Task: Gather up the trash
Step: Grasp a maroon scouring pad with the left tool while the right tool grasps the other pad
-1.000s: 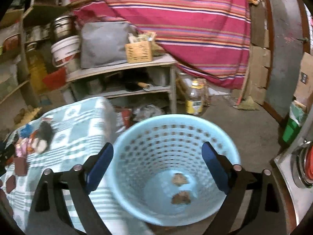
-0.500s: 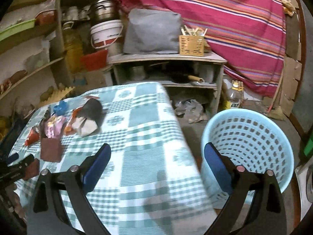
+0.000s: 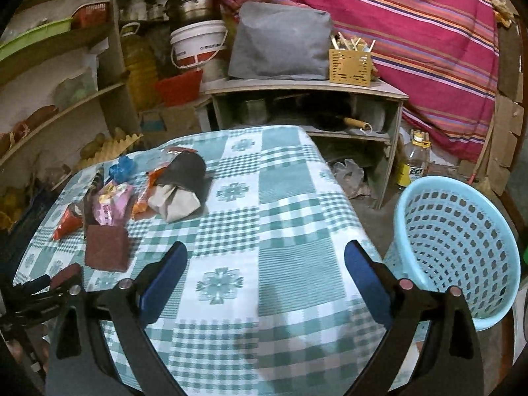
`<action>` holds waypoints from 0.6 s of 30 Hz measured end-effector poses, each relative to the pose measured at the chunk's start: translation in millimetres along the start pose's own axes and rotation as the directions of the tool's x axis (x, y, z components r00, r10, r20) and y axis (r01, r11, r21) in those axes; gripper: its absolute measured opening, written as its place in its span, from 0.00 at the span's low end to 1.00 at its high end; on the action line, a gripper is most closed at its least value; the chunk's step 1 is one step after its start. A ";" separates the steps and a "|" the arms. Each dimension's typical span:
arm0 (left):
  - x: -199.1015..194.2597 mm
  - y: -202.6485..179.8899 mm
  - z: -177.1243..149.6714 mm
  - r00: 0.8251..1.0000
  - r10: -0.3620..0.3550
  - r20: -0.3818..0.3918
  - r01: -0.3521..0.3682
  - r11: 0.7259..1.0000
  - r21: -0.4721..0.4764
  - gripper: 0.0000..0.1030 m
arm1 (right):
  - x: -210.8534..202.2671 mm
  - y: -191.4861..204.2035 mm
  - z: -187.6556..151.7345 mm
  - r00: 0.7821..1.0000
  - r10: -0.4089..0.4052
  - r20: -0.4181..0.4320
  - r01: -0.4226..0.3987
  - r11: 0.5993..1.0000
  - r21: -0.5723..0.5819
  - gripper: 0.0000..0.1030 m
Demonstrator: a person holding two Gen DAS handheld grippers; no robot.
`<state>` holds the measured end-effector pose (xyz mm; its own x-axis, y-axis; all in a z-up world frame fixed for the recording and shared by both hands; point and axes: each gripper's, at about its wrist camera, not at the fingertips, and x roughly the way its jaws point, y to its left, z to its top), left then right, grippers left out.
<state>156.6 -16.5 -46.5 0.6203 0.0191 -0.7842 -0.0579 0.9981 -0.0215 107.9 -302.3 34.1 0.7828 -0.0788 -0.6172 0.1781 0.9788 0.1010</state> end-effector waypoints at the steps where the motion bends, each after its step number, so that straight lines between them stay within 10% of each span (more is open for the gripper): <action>1: 1.1 0.1 0.3 1.000 0.009 -0.007 -0.009 1.000 0.001 0.95 | 0.7 2.0 -0.2 1.000 0.003 -0.002 -0.003 1.000 -0.003 0.91; 18: 5.9 17.0 4.7 0.996 -0.091 -0.021 0.090 0.996 -0.009 0.88 | 25.2 65.4 -10.6 0.999 0.022 -0.044 -0.026 0.995 -0.097 0.91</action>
<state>162.9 0.9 -48.5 0.6064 -0.0727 -0.7918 -0.0089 0.9951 -0.0981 133.0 -238.3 17.0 0.7592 -0.0490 -0.6490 0.0992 0.9942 0.0409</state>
